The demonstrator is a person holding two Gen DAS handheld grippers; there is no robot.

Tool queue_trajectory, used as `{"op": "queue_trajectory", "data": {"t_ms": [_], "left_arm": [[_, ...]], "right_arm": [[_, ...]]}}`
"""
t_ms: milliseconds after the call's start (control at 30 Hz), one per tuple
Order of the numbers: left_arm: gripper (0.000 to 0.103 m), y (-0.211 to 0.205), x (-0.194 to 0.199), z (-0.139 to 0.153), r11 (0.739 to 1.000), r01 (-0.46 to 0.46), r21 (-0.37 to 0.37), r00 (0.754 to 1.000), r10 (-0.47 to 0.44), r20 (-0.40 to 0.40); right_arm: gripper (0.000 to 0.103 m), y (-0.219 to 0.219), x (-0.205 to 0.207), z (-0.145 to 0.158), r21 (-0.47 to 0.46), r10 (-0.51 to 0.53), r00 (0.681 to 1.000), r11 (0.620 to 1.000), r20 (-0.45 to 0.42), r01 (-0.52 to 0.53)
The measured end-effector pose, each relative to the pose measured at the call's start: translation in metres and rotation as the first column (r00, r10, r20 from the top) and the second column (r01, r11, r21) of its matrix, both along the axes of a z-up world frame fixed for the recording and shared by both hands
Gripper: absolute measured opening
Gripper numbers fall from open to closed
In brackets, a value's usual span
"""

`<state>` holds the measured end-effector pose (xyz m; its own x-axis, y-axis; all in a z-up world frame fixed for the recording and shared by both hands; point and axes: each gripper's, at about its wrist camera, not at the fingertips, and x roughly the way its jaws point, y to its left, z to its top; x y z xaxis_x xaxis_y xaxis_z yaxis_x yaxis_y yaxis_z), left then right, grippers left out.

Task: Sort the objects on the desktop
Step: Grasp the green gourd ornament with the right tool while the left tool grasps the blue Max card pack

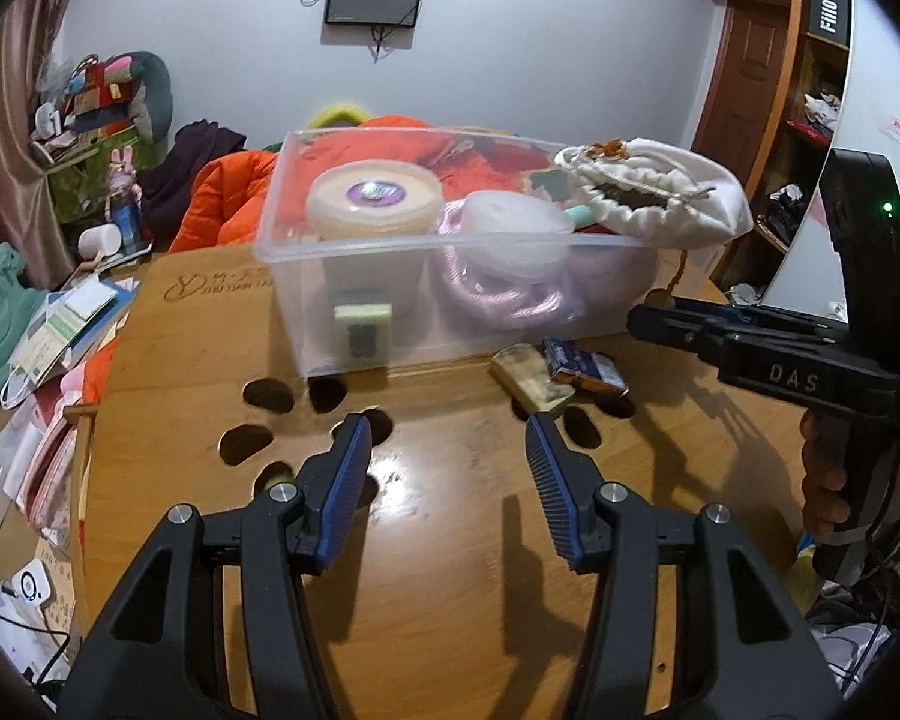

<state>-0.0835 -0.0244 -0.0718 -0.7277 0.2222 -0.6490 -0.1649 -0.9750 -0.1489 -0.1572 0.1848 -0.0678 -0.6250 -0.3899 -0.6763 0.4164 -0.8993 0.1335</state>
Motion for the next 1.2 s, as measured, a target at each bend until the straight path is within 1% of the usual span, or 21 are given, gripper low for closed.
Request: {"op": "queue_trajectory", "data": {"t_ms": [200,300,467,800,933,1067,1133,1200], "left_arm": [[0.053,0.013,-0.004,0.001,0.999,0.028,-0.021,1.000,-0.028,-0.003],[0.053,0.028,-0.011,0.003,0.998,0.057,-0.034,0.998,-0.057,-0.009],[0.053,0.059,-0.023,0.008,0.989,0.125,-0.084,0.992,-0.127,-0.024],[0.053,0.099,-0.046,0.003,0.959,0.211,-0.189,0.978,-0.207,0.039],[0.053,0.111,-0.050,0.002,0.945,0.224,-0.240,0.975,-0.219,0.047],[0.053,0.115,-0.054,-0.001,0.940,0.224,-0.257,0.975,-0.217,0.055],[0.053,0.116,-0.056,-0.004,0.939,0.227,-0.257,0.974,-0.216,0.074],[0.053,0.118,-0.056,-0.004,0.938,0.225,-0.264,0.974,-0.215,0.067]], "right_arm": [[0.037,0.003,0.001,0.000,-0.028,0.006,1.000,1.000,0.002,-0.006],[0.037,0.007,0.003,0.002,-0.038,0.014,1.000,0.999,0.001,-0.014],[0.037,0.017,0.006,0.008,-0.055,0.023,1.000,0.998,-0.011,-0.024],[0.037,0.041,0.004,0.020,-0.110,0.032,0.999,0.993,-0.019,-0.034],[0.037,0.047,0.004,0.021,-0.136,0.052,0.999,0.989,-0.007,-0.052],[0.038,0.046,0.008,0.025,-0.147,0.074,0.997,0.986,-0.016,-0.075],[0.037,0.045,0.010,0.028,-0.149,0.079,0.997,0.985,-0.026,-0.082],[0.038,0.046,0.010,0.032,-0.150,0.079,0.996,0.985,-0.038,-0.084]]}}
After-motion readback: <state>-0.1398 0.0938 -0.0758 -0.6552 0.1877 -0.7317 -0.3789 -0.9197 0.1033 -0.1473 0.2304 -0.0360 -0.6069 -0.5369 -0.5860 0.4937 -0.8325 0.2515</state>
